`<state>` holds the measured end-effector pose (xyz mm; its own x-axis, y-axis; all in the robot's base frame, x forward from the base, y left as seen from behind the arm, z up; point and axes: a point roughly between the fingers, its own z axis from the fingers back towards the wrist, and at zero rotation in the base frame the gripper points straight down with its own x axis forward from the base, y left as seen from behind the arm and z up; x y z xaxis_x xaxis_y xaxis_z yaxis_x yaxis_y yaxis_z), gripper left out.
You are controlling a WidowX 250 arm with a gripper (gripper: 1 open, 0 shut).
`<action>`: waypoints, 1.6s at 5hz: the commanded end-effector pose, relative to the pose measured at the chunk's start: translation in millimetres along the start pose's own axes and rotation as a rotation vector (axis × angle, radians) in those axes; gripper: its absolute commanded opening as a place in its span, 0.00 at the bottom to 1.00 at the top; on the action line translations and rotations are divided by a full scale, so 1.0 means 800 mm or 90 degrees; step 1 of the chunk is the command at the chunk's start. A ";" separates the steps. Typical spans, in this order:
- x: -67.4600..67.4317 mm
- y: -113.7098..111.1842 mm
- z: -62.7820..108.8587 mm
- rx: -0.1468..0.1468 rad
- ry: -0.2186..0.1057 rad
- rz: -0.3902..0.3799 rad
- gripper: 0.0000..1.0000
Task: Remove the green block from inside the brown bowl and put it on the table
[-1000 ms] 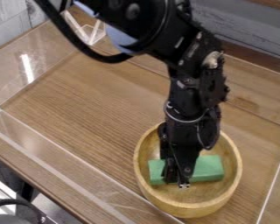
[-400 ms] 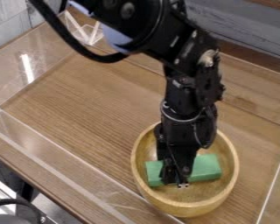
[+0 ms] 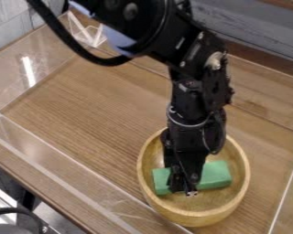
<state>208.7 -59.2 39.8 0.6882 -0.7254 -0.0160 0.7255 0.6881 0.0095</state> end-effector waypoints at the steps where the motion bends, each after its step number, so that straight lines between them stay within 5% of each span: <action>1: 0.000 0.005 0.005 0.009 -0.017 0.015 0.00; 8: -0.002 0.009 -0.004 0.008 -0.028 0.067 0.00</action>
<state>211.3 -57.2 37.8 0.7446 -0.6670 0.0260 0.6668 0.7451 0.0167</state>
